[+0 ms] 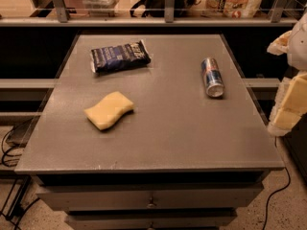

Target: Pick redbull can

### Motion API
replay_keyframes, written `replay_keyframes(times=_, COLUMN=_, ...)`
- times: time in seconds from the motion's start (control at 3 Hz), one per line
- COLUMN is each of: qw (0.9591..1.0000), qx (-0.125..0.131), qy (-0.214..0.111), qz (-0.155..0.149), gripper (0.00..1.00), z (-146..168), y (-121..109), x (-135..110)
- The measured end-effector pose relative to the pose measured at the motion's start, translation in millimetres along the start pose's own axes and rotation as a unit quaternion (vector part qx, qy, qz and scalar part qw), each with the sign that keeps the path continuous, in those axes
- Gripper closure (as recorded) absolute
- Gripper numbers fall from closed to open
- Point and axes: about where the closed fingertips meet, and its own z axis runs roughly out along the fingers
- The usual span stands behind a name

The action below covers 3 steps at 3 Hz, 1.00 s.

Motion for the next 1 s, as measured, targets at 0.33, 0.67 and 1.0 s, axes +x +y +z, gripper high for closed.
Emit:
replay_keyframes(times=0.33, qw=1.0000, qx=0.000, qy=0.000, qz=0.000, gripper=0.00, z=0.0, y=0.0, x=0.0)
replay_keyframes(times=0.67, qw=0.9987, qx=0.009, qy=-0.034, qz=0.038, gripper=0.00, z=4.9, y=-15.0, x=-1.7)
replay_keyframes(times=1.0, qw=0.9933, qx=0.023, qy=-0.079, qz=0.082, gripper=0.00, z=14.9, y=-36.8, x=-7.3)
